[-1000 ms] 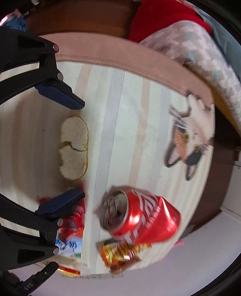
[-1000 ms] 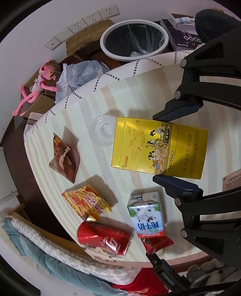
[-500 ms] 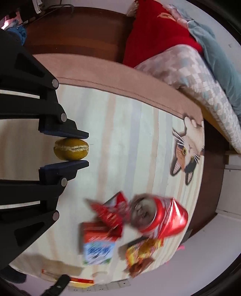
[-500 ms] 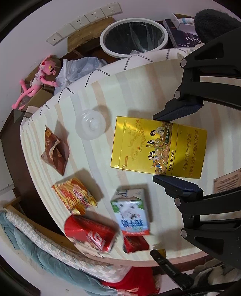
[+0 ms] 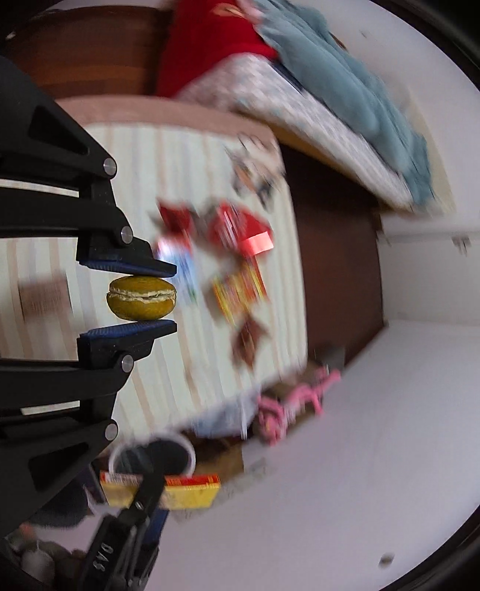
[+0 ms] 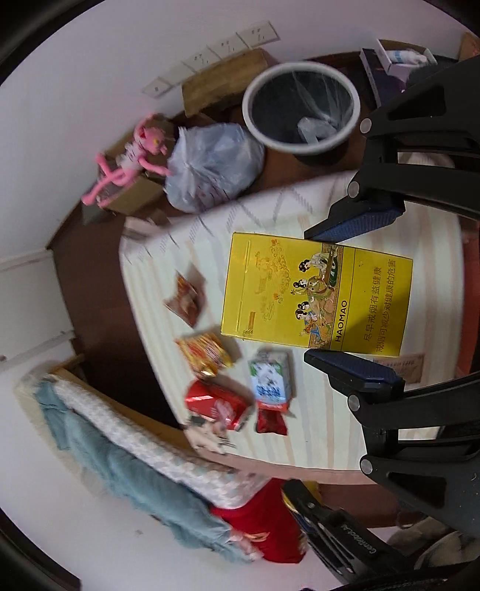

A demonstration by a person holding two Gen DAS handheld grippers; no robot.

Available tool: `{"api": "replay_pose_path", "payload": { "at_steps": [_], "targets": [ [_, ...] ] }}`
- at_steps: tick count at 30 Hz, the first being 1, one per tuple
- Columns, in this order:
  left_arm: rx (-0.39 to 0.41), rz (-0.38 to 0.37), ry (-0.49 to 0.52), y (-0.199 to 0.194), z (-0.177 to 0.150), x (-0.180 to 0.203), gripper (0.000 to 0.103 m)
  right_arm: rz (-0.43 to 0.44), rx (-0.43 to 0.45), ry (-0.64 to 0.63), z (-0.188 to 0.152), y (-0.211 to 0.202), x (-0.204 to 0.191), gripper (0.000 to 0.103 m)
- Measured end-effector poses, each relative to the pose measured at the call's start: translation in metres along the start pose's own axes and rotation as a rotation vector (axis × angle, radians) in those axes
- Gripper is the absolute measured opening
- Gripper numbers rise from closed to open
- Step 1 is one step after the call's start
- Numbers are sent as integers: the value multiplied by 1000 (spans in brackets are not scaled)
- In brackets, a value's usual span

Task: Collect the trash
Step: 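Carry the yellow box over the bin and open the right tool, then move both tools back over the table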

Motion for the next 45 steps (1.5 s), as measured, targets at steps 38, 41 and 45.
{"api": "replay_pose_path", "payload": {
  "at_steps": [38, 41, 45],
  "targets": [
    [-441, -141, 285, 255, -34, 325, 94, -65, -289, 609, -45, 126, 443, 103],
    [-435, -135, 281, 246, -38, 319, 94, -147, -274, 571, -50, 115, 442, 103],
    [-402, -113, 306, 230, -41, 313, 94, -232, -260, 490, -55, 98, 433, 103]
  ]
}}
Point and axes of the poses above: each gripper's, at about its wrist camera, not at the fingertips, and y roughly the way its jaws point, x to its right, z to its top, the point moved 8 cm from there along y, roughly the way its jaws point
